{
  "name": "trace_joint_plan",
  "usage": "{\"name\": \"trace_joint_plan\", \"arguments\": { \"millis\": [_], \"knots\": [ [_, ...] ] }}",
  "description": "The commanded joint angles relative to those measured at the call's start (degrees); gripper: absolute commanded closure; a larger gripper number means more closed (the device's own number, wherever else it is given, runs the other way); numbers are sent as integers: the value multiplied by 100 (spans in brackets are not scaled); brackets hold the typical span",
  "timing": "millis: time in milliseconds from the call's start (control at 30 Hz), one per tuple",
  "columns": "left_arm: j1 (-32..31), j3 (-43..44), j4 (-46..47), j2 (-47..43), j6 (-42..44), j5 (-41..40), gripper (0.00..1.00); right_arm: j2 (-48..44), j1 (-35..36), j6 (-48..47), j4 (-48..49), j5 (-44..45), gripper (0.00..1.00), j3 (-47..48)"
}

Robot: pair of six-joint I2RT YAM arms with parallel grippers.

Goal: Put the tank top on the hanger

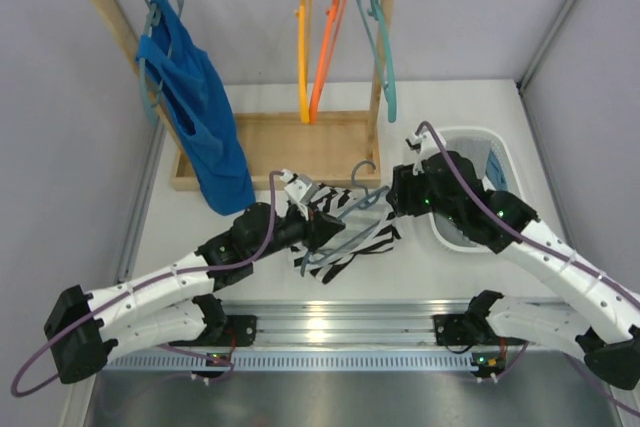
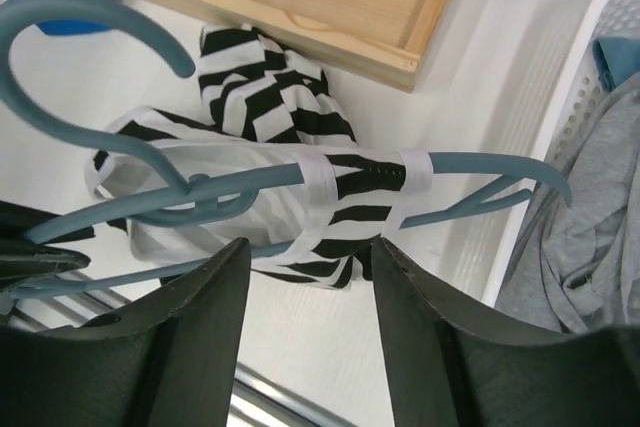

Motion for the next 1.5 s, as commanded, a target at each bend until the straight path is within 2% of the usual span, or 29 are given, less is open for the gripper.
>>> {"name": "trace_joint_plan", "arguments": {
  "millis": [0,100,300,467,733,867,1233,1333,1433,1467],
  "knots": [
    [1,5,831,14,-76,-130,100,-637,44,-37,835,-16,47,-300],
    [1,22,849,66,-76,-60,100,-893,158,-186,1345,-271,42,-599],
    [1,84,849,207,-76,11,100,-631,597,-573,1760,70,42,-643],
    [1,145,858,286,-67,63,100,-165,633,-792,1954,88,49,-512],
    [-8,189,822,313,-50,99,100,161,677,-793,2217,123,50,-564],
    [-25,172,840,321,-50,72,100,292,721,-688,2323,167,58,-582],
    [-43,198,813,322,-15,37,100,495,932,-564,2595,563,61,-723],
    [-43,189,805,295,-15,37,100,521,976,-521,2692,633,64,-784],
    [-43,189,796,313,-23,28,100,521,1002,-477,2771,721,76,-854],
    [-43,181,796,313,-32,19,100,547,993,-468,2780,756,87,-863]
  ]
}}
